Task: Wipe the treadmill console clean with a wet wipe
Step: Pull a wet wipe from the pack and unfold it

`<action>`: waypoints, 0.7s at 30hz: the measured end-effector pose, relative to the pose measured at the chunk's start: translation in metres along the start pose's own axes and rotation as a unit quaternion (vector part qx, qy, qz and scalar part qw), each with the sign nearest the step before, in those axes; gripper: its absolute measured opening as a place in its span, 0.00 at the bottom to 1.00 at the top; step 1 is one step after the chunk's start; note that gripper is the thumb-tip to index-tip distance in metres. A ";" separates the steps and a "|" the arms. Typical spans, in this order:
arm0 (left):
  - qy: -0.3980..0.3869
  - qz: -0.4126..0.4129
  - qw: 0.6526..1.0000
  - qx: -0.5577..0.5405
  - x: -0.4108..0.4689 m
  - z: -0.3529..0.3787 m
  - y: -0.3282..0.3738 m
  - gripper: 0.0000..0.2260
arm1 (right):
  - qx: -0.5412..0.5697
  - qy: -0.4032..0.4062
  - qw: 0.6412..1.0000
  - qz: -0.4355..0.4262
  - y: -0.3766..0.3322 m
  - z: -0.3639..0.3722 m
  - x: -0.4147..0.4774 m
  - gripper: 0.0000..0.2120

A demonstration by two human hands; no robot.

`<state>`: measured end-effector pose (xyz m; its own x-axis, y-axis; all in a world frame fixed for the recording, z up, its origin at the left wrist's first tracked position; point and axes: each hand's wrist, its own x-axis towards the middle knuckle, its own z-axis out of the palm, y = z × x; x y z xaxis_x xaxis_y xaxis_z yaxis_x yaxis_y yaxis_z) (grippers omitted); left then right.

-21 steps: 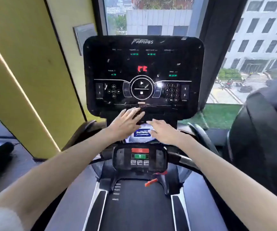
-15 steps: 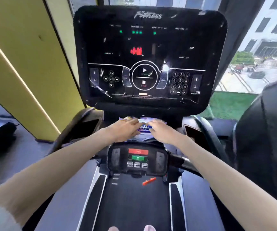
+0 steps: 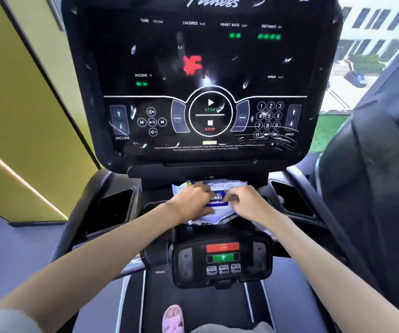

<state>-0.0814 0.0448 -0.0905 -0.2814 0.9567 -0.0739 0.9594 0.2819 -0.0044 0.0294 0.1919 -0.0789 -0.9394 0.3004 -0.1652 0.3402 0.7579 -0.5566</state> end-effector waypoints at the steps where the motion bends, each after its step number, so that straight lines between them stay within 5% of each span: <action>1: -0.007 0.004 1.000 0.019 0.002 0.000 0.000 0.20 | 0.018 0.009 1.000 0.010 -0.002 -0.001 -0.001 0.14; 14: -0.071 -0.002 0.994 0.089 0.002 -0.036 0.001 0.10 | 0.011 0.043 0.999 -0.012 0.002 -0.010 0.007 0.08; 21: 0.127 0.047 0.976 0.170 0.003 -0.033 -0.005 0.14 | -0.015 0.046 0.996 -0.080 0.004 -0.017 0.004 0.10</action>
<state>-0.0880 0.0488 -0.0583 -0.1461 0.9765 0.1586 0.9189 0.1933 -0.3438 0.0278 0.2058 -0.0681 -0.9744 0.2248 0.0005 0.1882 0.8172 -0.5448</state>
